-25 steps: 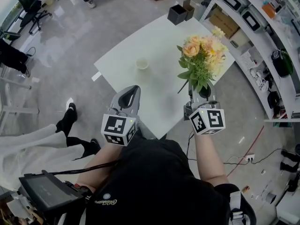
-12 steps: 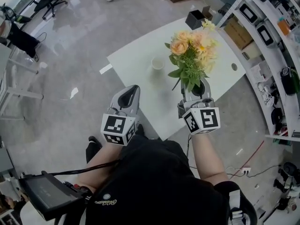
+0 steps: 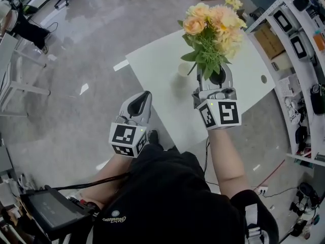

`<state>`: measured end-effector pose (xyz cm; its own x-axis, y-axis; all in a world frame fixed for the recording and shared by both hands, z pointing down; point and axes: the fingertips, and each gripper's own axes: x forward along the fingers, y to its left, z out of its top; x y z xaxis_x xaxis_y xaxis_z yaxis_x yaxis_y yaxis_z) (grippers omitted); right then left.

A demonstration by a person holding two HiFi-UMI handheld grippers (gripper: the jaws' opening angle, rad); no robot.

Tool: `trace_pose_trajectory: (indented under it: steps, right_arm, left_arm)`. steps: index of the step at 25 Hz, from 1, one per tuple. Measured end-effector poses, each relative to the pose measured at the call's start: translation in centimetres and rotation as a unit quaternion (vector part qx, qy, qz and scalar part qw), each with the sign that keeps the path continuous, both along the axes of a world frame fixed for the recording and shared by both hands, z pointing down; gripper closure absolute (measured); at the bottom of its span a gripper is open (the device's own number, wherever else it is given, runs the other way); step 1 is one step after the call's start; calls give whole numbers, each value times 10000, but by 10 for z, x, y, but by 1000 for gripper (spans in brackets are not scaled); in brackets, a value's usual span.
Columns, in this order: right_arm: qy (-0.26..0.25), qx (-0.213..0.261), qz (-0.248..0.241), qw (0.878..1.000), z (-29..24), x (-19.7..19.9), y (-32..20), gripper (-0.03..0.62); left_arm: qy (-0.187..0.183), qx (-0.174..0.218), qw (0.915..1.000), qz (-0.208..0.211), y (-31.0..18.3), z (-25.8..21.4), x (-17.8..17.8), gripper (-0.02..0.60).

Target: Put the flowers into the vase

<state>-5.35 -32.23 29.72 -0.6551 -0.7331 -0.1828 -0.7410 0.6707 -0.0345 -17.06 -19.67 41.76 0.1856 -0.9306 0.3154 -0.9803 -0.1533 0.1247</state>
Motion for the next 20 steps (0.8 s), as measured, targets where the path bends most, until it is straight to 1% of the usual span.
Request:
trace_pose_trajectory:
  steps: [4,9,15,20]
  right_arm:
    - [16,91,-19,10000,-5,-14,-14,551]
    - [207,28,28,9998,23,-24,-20,551]
    - [522,-358,94,9980,72,-24,-21,551]
    - [735,-523,78,9959,94,-25,-19,551]
  left_arm:
    - [37,-65,10000,-43,-2,5,-8,574]
    - [57,-126,9999,10,-7,17,-13,574]
    - [94,-182,9998,69,-6,21,-9,574]
    - [101,-210,9997,81,-5,23,-9,574]
